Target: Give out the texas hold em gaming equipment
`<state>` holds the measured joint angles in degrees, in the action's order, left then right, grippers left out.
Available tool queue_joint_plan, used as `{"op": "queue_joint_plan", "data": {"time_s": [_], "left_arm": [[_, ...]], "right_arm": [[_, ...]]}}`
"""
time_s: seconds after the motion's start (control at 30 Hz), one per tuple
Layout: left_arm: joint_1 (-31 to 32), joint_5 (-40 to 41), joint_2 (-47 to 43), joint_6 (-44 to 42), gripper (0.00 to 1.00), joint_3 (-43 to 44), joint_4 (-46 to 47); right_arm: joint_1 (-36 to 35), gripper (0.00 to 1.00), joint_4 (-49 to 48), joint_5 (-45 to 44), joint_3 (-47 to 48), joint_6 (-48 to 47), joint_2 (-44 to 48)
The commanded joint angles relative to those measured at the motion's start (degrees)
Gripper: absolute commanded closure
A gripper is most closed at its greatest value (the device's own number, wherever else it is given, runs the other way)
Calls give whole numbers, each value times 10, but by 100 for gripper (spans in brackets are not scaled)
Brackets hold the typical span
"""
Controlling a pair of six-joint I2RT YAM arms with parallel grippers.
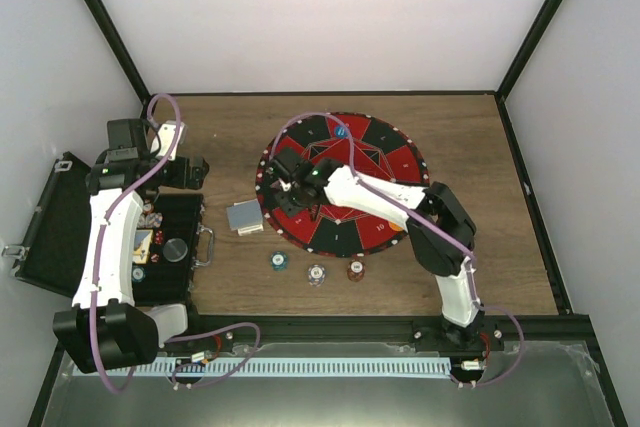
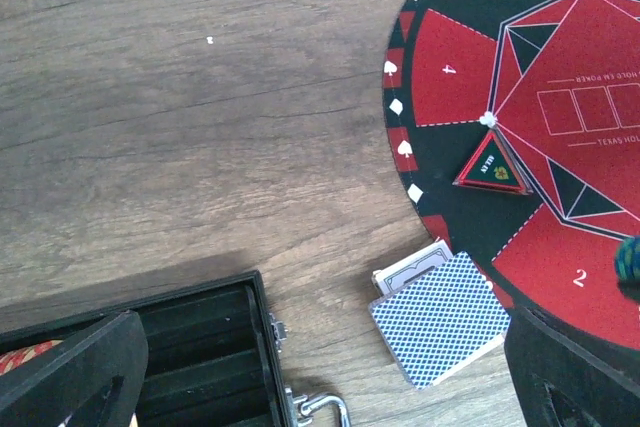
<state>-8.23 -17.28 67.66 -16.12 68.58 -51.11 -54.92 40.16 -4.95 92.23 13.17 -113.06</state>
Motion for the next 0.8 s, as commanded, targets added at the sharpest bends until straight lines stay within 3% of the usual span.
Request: {"op": "queue_joint_plan", "data": {"time_s": [0.0, 0.5, 0.77], "left_arm": [[-3, -12, -2, 1, 0, 13, -10], [-2, -13, -3, -2, 0, 20, -14], [-3, -16, -2, -1, 0, 17, -12]], "right_arm": [[34, 90, -25, 20, 21, 11, -34], [59, 91, -56, 42, 49, 5, -140], [59, 91, -60, 45, 58, 7, -154]]}}
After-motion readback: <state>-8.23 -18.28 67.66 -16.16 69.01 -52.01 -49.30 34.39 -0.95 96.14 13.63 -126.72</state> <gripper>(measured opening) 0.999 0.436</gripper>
